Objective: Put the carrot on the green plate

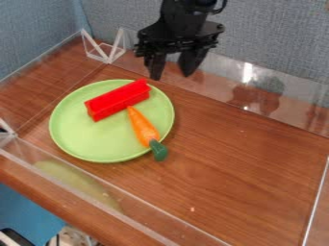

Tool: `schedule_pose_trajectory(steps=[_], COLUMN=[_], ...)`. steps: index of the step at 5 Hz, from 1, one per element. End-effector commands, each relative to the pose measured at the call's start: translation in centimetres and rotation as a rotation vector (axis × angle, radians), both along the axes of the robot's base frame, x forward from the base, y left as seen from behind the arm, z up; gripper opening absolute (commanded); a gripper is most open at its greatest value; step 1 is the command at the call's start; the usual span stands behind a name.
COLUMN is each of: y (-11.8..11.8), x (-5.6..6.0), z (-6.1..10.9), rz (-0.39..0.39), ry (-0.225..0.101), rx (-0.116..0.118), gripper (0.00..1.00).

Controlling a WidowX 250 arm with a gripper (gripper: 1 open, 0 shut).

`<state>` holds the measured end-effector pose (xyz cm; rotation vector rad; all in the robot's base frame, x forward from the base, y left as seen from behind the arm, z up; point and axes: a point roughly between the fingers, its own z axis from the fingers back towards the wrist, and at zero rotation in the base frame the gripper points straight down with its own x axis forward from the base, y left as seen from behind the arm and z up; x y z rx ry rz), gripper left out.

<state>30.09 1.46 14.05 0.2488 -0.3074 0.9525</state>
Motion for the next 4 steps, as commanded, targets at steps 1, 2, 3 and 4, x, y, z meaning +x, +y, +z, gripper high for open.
schedule_pose_trajectory(steps=[1, 2, 3, 4], y=[1.5, 2.5, 3.1, 3.2], x=[-1.1, -1.3, -0.6, -0.1], z=[1.3, 0.6, 0.0, -0.6], rz=[0.03, -0.053, -0.114, -0.184], ry=[-0.043, -0.036, -0.038, -0.036], rx=[-0.001, -0.002, -0.016, -0.026], gripper=[1.0, 1.0, 1.0, 1.0])
